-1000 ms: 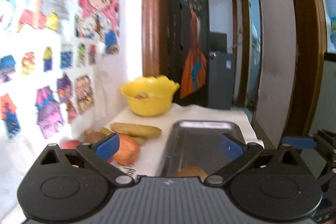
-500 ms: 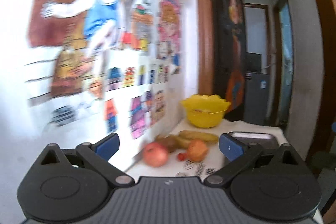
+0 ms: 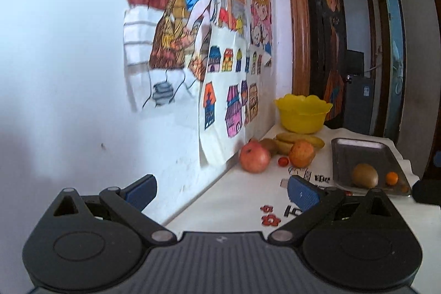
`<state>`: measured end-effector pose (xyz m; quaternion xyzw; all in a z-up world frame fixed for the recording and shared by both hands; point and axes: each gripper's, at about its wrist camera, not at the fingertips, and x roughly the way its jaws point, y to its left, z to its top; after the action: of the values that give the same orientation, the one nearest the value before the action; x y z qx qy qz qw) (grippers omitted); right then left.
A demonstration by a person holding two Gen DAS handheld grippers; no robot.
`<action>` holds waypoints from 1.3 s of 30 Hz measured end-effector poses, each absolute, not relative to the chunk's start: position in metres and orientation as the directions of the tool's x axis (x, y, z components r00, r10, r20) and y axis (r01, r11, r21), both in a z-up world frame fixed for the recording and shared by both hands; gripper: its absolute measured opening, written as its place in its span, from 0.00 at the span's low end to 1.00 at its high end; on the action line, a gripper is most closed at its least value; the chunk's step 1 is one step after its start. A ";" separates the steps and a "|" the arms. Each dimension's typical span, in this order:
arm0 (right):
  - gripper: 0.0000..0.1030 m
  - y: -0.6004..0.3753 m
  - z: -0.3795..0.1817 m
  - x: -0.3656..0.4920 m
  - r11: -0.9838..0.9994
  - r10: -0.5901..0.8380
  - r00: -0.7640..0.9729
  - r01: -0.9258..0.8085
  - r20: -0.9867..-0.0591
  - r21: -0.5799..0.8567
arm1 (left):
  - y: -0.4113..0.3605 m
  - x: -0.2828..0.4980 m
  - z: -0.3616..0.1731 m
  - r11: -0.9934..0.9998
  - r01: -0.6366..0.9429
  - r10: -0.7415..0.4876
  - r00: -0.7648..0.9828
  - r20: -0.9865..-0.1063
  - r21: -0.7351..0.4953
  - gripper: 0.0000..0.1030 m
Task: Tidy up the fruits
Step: 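Lift both tools away from the metal tray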
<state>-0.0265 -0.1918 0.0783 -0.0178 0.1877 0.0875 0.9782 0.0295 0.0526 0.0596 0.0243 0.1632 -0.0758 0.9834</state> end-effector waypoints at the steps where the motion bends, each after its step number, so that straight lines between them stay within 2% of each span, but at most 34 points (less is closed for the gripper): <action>1: 0.99 -0.189 0.074 -0.023 0.985 0.158 0.908 -0.170 -0.387 0.001 | 0.054 0.030 0.057 0.987 0.159 -0.142 0.933 -0.330 0.024 1.00; 9: 0.99 -0.181 0.046 0.003 0.989 0.121 0.868 -0.148 -0.481 -0.017 | 0.058 0.044 0.046 0.988 0.149 -0.126 0.920 -0.371 0.034 1.00; 16: 0.99 -0.187 0.049 0.024 0.980 0.146 0.854 -0.194 -0.499 -0.045 | 0.052 0.068 0.043 0.989 0.145 -0.118 0.910 -0.397 0.038 1.00; 22: 0.99 -0.200 0.072 0.051 0.957 0.240 0.844 -0.290 -0.479 -0.031 | 0.037 0.094 0.051 0.988 0.144 -0.113 0.914 -0.390 0.052 1.00; 28: 0.99 -0.214 0.100 0.093 0.937 0.260 0.839 -0.339 -0.479 -0.085 | 0.020 0.117 0.057 0.984 0.141 -0.095 0.934 -0.346 0.109 1.00; 34: 0.99 -0.244 0.141 0.150 0.951 0.290 0.870 -0.307 -0.398 0.023 | 0.006 0.150 0.069 0.979 0.172 -0.132 0.945 -0.300 0.109 1.00; 39: 0.99 -0.253 0.125 0.202 0.951 0.301 0.860 -0.305 -0.412 0.057 | -0.012 0.183 0.057 0.973 0.205 -0.162 0.935 -0.315 0.107 1.00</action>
<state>0.2025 -0.2531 0.1245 -0.0053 0.2128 0.1571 0.9644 0.1833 -0.0124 0.0572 0.0691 0.1539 -0.0936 0.9812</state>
